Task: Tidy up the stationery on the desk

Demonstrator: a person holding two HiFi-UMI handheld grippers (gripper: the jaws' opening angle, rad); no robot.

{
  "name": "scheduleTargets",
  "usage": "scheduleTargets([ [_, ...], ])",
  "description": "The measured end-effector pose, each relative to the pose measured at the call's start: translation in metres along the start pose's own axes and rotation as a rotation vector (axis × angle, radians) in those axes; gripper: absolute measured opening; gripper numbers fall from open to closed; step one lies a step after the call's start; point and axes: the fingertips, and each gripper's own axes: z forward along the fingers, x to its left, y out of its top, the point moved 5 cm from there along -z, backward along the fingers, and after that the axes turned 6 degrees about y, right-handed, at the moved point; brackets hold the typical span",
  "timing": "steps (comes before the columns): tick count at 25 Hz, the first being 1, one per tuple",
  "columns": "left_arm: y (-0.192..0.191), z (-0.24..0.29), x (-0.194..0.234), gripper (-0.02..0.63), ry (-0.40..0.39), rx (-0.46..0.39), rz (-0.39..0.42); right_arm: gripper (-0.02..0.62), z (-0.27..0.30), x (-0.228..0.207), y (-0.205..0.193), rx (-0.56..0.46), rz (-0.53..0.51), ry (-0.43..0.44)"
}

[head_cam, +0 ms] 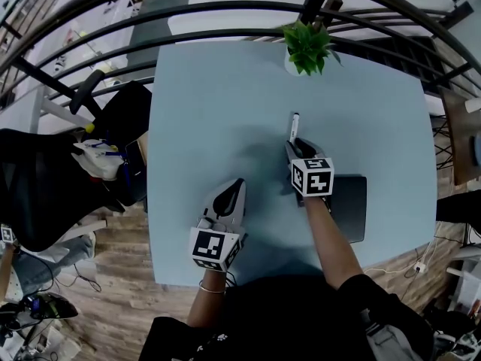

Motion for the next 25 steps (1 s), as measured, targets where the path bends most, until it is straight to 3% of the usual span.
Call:
scheduleTargets([
  [9,-0.0015,-0.0015,-0.0019,-0.008,-0.003,0.001,0.008,0.098,-0.0046,-0.0059,-0.0056,0.011,0.037,0.003],
  [11,-0.0005,-0.0015,-0.0028,-0.008,-0.004,0.001,0.009,0.127,-0.0012,-0.0043,-0.0062,0.036,0.026,0.012],
  [14,0.0007,-0.0014,-0.0033,-0.008,-0.001,0.002,0.007,0.12,0.0024,-0.0016,-0.0064,0.076,-0.019,0.007],
  [19,0.0002,-0.005,-0.0016,-0.008,0.009,0.001,0.007,0.086,0.0004,0.0021,-0.008,0.075,-0.068,0.0],
  [25,0.002,-0.0063,0.0005,-0.008,0.013,0.006,0.015,0.083,-0.004,0.0017,-0.0044,0.04,-0.038,0.006],
])
